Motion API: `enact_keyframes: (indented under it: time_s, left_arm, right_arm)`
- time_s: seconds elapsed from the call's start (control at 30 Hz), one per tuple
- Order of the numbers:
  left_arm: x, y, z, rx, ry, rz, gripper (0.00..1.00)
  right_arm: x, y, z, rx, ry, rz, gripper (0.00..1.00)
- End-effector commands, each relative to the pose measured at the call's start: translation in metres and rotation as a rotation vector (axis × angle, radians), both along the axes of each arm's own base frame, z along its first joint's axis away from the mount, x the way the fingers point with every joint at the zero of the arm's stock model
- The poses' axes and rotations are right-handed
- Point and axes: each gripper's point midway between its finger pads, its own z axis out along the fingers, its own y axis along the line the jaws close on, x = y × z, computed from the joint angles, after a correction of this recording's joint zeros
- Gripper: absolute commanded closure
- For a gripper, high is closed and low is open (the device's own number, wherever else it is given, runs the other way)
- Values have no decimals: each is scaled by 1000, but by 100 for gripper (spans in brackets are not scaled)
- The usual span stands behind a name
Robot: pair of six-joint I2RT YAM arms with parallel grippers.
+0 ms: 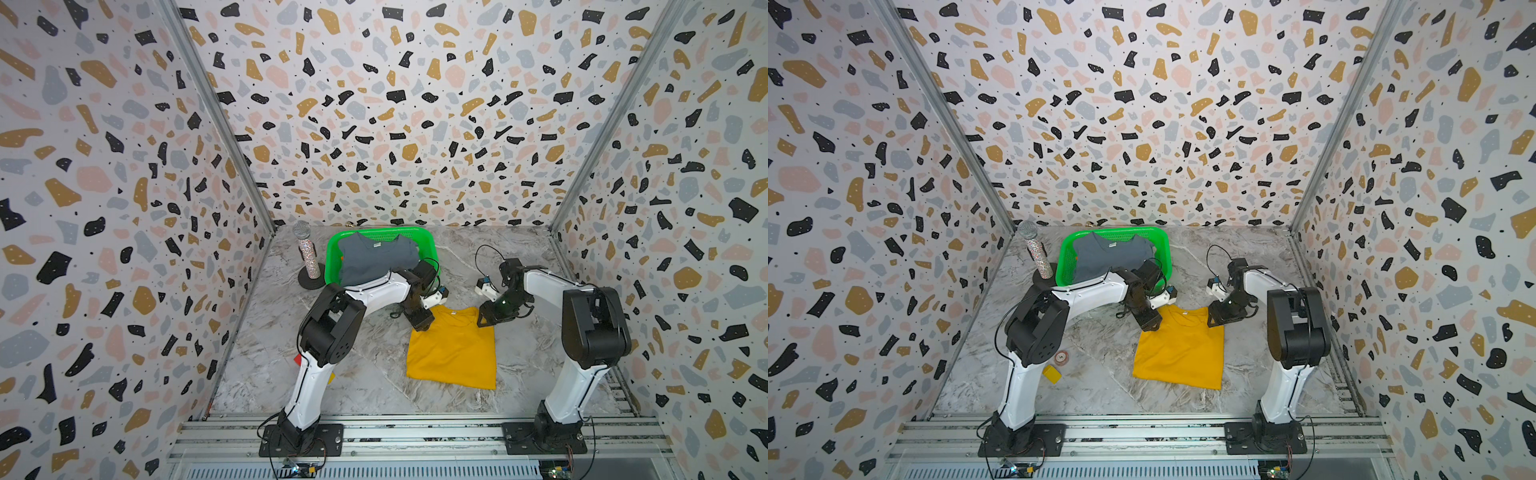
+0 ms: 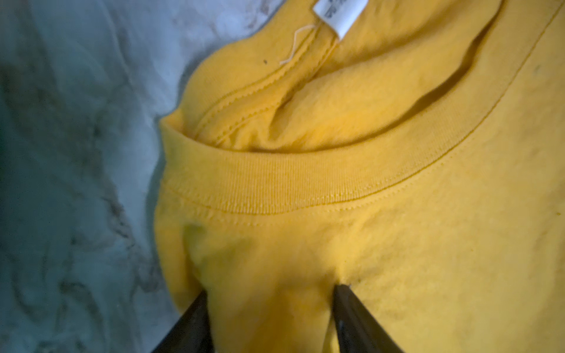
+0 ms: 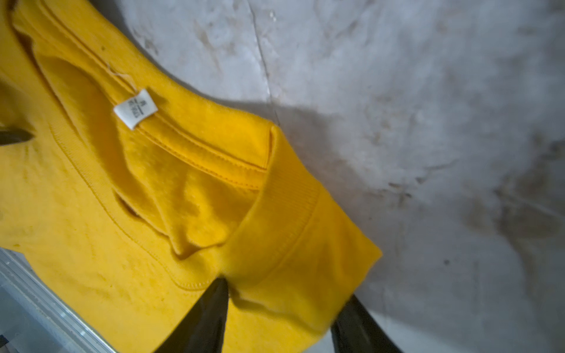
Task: Put the folded t-shirts into the basket
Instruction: Pick up the T-shirt from the center of the board.
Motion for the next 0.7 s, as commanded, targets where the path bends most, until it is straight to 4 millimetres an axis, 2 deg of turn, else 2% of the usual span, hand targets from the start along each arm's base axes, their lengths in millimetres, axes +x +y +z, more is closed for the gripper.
enact_keyframes:
  time_s: [0.0, 0.2, 0.37, 0.47, 0.63, 0.67]
  left_arm:
    - [-14, 2, -15, 10, 57, -8, 51]
    - [-16, -3, -13, -38, 56, 26, 68]
    - [-17, -7, -2, -87, 44, 48, 86]
    - [-15, -9, 15, -126, 14, 39, 99]
    - [-13, -11, 55, -205, -68, -6, 100]
    - [-12, -10, 63, -216, -88, -16, 100]
  right_arm:
    - [-5, 8, -1, 39, 39, 15, 49]
    - [-7, 18, 0, 91, 59, 25, 65]
    - [-5, 26, 10, 148, 24, 35, 79]
    - [-1, 30, 25, 180, -46, 49, 86]
    - [5, 36, 60, 239, -212, 74, 100]
    - [6, 37, 66, 246, -243, 78, 100]
